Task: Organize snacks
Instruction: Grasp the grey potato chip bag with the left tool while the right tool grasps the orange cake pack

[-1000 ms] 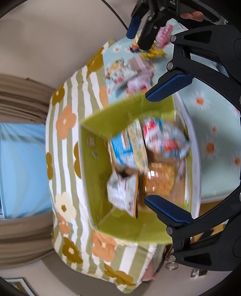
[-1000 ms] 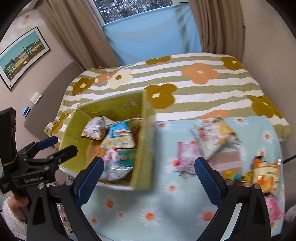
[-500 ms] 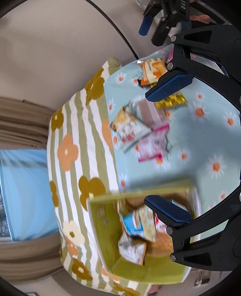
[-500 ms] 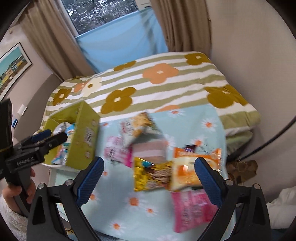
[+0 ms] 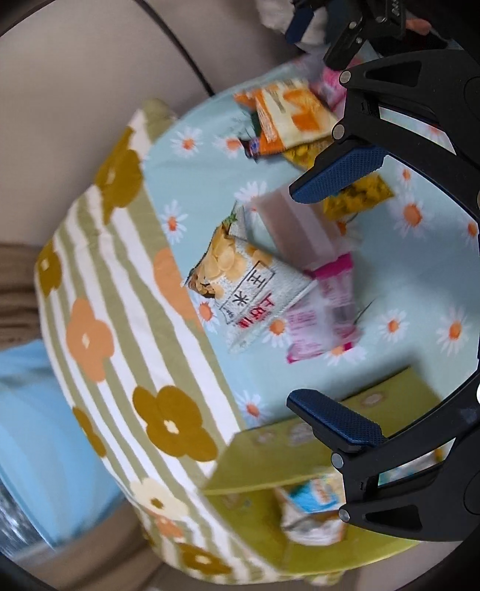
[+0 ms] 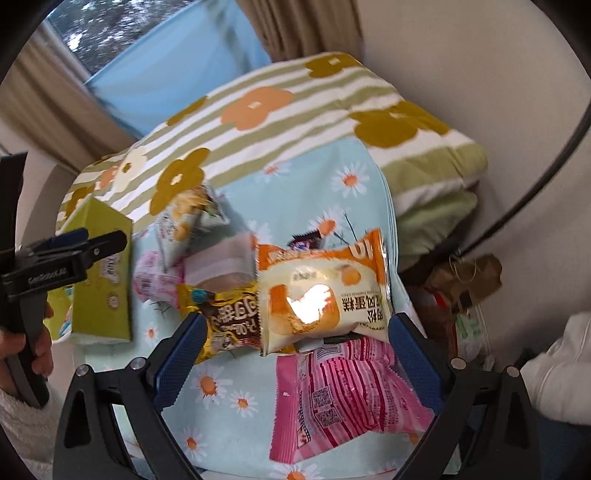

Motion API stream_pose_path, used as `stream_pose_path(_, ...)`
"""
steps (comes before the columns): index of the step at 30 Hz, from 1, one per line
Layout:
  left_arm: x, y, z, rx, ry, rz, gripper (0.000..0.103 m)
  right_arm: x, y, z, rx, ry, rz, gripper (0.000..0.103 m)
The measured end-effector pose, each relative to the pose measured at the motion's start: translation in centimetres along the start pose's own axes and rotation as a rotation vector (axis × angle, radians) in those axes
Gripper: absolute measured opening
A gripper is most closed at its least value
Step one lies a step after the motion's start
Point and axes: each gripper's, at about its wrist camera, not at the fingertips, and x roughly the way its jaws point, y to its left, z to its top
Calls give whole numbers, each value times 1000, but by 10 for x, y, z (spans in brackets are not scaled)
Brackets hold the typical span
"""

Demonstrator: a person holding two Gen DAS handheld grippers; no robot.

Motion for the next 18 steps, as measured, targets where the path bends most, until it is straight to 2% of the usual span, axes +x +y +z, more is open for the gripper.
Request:
stream_pose_path(4, 33, -8, 18, 85, 56, 14, 100, 21, 1, 1, 26, 20, -53, 98)
stream_pose_path(8, 63, -10, 27, 148, 105, 26, 100, 42, 11, 0, 0, 32, -147, 98)
stream_pose_path(18, 115, -16, 35, 230, 188, 5, 100, 79, 9, 5, -38, 85, -198, 98)
